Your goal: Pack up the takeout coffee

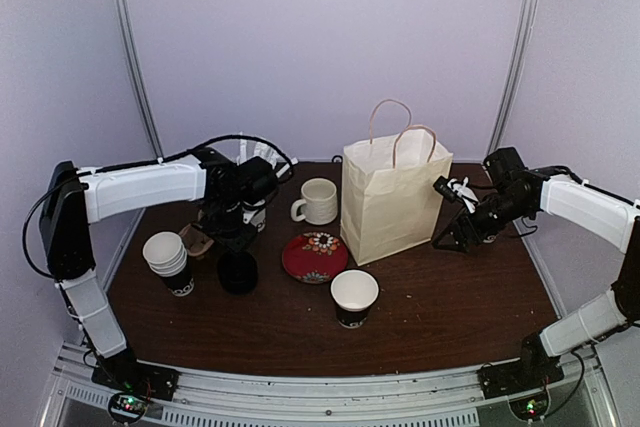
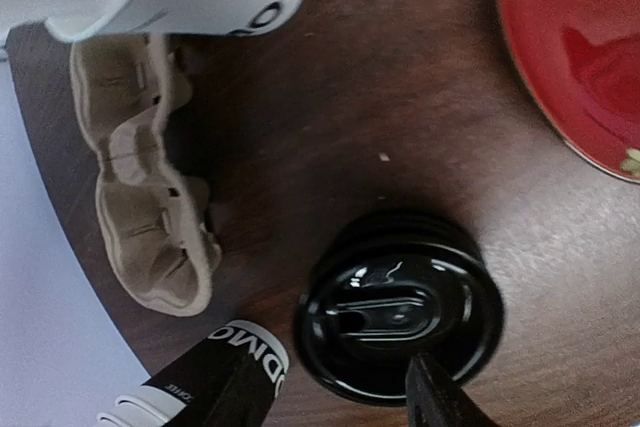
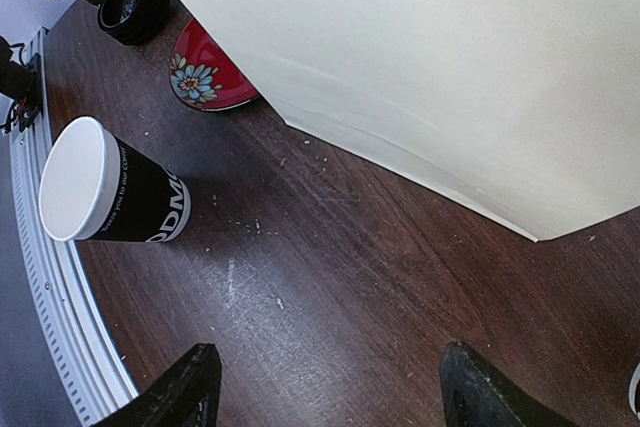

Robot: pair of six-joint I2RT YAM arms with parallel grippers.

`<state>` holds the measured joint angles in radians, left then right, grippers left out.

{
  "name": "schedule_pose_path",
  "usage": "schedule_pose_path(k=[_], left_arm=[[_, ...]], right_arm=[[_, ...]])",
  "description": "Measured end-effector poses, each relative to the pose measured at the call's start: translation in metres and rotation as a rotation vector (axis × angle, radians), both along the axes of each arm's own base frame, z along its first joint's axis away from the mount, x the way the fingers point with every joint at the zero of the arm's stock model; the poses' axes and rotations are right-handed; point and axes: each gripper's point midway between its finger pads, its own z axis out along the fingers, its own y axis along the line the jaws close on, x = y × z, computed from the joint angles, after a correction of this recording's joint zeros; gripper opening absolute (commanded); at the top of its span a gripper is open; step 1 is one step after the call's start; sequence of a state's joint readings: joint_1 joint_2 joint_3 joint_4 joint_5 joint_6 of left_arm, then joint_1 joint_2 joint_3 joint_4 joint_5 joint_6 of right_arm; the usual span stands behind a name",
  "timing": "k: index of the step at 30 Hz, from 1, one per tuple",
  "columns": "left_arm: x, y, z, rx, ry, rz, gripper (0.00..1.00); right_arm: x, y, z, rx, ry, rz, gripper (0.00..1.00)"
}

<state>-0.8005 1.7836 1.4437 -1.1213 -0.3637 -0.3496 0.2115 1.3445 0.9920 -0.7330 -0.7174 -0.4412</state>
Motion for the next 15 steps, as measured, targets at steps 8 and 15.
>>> schedule_pose_path(k=[8,15], left_arm=[[0.008,0.023,-0.010,-0.047,0.056,0.092,0.36],[0.005,0.021,-0.026,-0.063,0.100,0.094,0.30]], right_arm=[[-0.001,0.000,0.000,-0.001,0.002,0.002,0.78],[-0.001,0.000,0.000,-0.002,0.001,0.003,0.78]])
